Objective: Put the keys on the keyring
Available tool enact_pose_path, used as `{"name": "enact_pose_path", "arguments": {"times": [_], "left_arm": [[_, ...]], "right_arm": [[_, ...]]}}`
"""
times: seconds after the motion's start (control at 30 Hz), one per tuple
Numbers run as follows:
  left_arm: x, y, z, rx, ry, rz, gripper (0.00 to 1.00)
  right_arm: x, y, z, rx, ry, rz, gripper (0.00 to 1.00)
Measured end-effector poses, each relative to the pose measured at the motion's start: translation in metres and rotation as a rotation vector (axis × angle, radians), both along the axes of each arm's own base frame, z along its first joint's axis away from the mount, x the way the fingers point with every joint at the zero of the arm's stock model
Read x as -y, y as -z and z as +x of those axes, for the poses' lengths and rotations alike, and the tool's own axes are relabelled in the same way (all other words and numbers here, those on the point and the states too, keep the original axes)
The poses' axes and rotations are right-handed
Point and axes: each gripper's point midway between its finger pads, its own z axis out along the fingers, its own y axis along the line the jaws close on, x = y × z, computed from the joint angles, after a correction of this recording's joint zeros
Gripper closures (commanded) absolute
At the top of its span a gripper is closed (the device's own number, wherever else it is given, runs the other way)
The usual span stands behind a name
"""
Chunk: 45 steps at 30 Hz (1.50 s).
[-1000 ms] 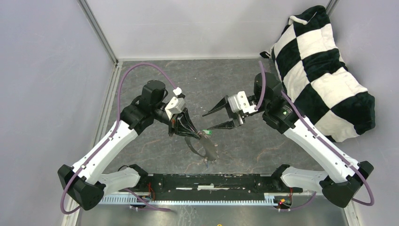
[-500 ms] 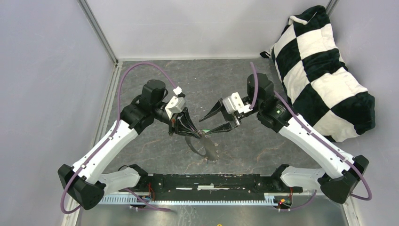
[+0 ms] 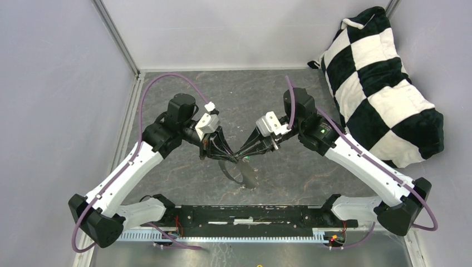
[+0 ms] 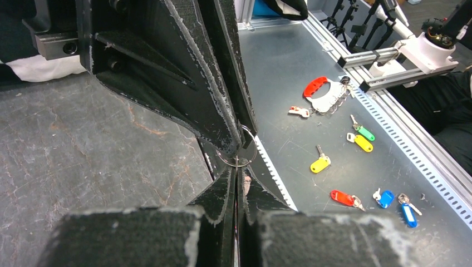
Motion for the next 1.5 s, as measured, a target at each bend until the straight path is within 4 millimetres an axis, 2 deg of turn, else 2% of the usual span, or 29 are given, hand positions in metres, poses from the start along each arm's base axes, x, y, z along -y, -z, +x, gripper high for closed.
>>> {"name": "enact_pose_path", "arguments": {"times": [0.07,0.1,0.17,0.2,0.33,0.43,0.57,0.7,0.83,1.1,1.5], "left_arm": [[0.0,0.0,0.0,0.0,-0.001,0.0,0.98],[0.0,0.0,0.0,0.001,-0.002,0.001,0.89],[0.0,0.001,0.001,0.002,-0.007,0.003,0.47],[0.001,0.001,0.002,0.003,-0.015,0.008,0.37],[0.002,0.006,0.012,0.039,-0.08,0.029,0.31],[0.0,0.01,0.023,0.11,-0.163,0.052,0.3],[-0.009,0.006,0.034,0.27,-0.28,0.039,0.34],[-0.02,0.004,0.035,0.386,-0.353,0.014,0.45],[-0.023,0.013,0.039,0.417,-0.378,0.023,0.59],[-0.017,0.03,0.049,0.382,-0.368,0.064,0.59],[-0.012,0.023,0.041,0.329,-0.328,0.029,0.59]], "right_arm": [[0.0,0.0,-0.001,-0.004,-0.001,-0.002,0.93],[0.0,0.0,-0.001,-0.007,-0.001,-0.003,0.97],[0.0,-0.001,0.0,-0.009,0.004,-0.004,1.0],[-0.001,0.0,0.001,-0.012,0.013,-0.008,1.0],[-0.002,0.006,0.012,-0.029,0.092,-0.046,1.0],[-0.003,0.013,0.026,-0.036,0.187,-0.083,1.0],[0.002,0.025,0.041,-0.06,0.324,-0.123,0.99],[0.01,0.039,0.047,-0.113,0.433,-0.126,0.99],[0.012,0.045,0.048,-0.181,0.484,-0.093,0.99],[0.009,0.035,0.038,-0.259,0.46,0.0,0.99],[-0.002,0.025,0.026,-0.286,0.4,0.041,0.99]]}}
